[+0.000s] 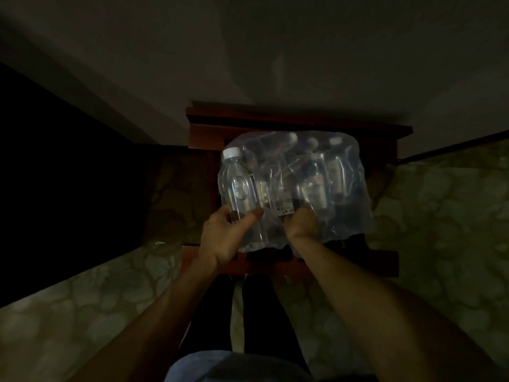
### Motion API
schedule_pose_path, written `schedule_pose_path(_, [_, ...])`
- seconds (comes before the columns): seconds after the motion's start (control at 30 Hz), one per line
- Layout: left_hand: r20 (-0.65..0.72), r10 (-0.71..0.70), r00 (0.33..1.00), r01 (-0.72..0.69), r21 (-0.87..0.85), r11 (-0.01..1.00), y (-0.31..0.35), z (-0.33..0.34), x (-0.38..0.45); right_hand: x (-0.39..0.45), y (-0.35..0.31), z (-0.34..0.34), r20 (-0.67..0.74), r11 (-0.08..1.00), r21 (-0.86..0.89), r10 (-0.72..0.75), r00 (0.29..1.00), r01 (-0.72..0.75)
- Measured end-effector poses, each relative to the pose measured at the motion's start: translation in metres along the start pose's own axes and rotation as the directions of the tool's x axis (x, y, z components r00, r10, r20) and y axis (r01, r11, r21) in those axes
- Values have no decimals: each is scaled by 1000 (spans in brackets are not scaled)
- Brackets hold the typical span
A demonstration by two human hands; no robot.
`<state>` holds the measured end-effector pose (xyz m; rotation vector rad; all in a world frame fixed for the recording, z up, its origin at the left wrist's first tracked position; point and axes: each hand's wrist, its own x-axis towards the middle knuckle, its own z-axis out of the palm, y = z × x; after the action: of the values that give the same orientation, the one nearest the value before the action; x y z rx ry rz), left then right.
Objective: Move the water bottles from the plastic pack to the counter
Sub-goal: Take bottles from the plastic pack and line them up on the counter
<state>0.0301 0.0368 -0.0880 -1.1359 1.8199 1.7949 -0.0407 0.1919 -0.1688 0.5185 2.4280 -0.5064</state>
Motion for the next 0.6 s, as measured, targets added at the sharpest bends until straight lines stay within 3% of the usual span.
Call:
schedule_pose_path(0.1, [27, 5, 1000, -5, 0, 1000, -2, -1, 1, 4, 6, 4, -72, 986, -155, 50, 996, -61])
schedule_pose_path(0.23, [78, 16, 997, -17, 15, 1000, -4, -3, 5, 22, 13, 0, 171, 984, 85, 140, 975, -156])
schedule_pose_path(0.37, [101, -4, 995, 1, 24, 1000, -8, 1, 8, 30, 17, -1, 197, 970, 154, 156, 968, -187])
schedule_pose_path(0.6, [87, -12, 996, 4, 92, 996, -10, 11, 9, 35, 26, -1, 161, 987, -78, 151, 975, -140])
